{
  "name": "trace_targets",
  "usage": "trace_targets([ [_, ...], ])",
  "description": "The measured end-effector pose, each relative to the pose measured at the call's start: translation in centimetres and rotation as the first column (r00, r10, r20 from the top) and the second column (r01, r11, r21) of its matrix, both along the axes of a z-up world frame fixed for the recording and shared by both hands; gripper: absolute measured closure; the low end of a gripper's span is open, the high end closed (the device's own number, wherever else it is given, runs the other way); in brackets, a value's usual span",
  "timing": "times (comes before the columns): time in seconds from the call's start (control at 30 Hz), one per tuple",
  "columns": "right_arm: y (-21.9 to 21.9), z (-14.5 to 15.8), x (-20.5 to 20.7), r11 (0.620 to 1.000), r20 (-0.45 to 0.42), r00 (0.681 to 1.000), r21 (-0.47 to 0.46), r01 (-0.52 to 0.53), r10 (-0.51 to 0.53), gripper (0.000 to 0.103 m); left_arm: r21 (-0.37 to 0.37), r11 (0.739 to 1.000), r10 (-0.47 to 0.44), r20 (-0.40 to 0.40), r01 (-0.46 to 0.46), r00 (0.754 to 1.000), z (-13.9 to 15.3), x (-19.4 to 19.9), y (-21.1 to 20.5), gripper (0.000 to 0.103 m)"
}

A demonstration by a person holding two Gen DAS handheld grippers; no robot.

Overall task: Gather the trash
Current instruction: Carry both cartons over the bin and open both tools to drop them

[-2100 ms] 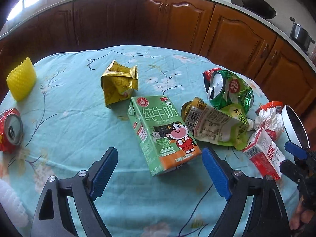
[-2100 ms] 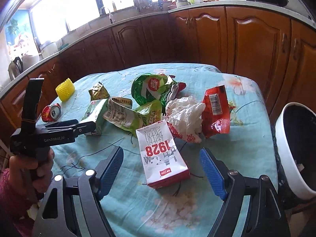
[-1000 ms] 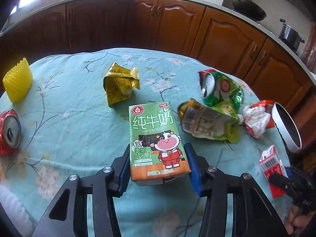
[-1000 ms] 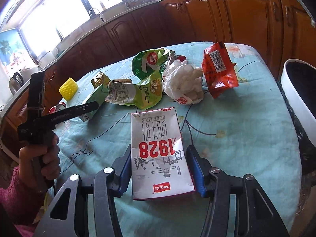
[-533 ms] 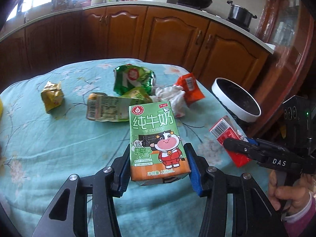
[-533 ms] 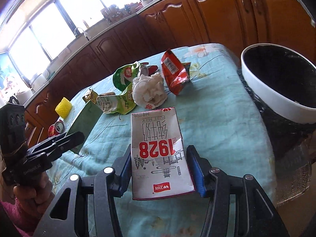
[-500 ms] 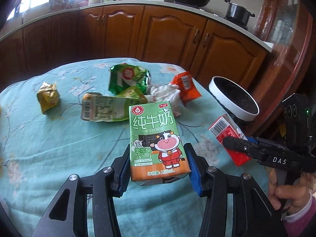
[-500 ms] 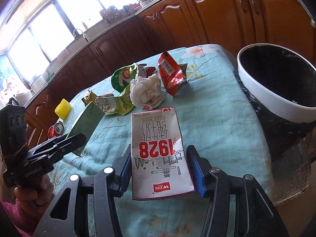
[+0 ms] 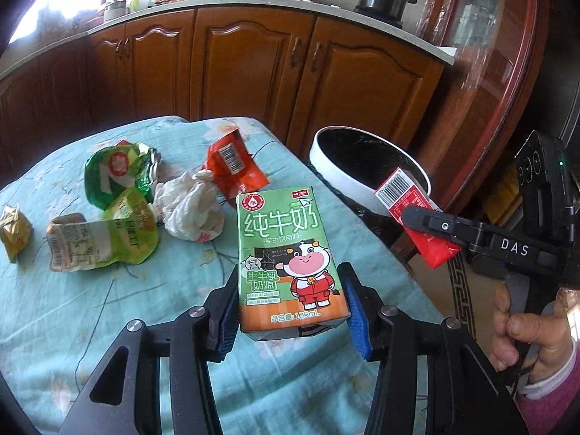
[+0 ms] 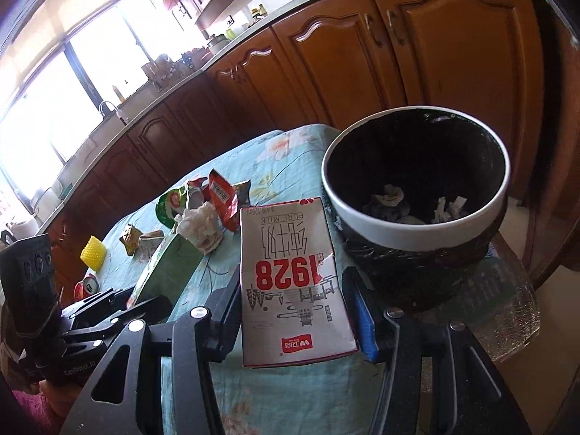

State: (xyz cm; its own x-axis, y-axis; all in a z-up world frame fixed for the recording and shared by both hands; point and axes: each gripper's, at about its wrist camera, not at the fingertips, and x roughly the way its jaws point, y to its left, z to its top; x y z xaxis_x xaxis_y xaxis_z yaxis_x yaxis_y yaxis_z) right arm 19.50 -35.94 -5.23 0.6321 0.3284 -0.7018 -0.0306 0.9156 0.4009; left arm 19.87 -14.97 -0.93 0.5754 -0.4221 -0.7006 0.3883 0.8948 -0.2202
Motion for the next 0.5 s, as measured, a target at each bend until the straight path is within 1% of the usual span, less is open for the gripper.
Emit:
trace_targets([
  [0.2, -2.6, 0.7, 0.7, 0.999, 0.023, 0.998, -0.002, 0.055, -0.054, 0.05, 0.013, 0.999, -0.05, 0.014, 0.05, 0.999, -0.2, 2.0, -2.8, 0.054],
  [0.5, -4.9, 0.3, 1.6, 0.995, 0.019, 0.995, -0.002, 0.097, -0.097, 0.05, 0.027, 0.997, -0.077, 0.022, 0.076, 0.997, -0.3, 3.9, -5.5, 0.054],
])
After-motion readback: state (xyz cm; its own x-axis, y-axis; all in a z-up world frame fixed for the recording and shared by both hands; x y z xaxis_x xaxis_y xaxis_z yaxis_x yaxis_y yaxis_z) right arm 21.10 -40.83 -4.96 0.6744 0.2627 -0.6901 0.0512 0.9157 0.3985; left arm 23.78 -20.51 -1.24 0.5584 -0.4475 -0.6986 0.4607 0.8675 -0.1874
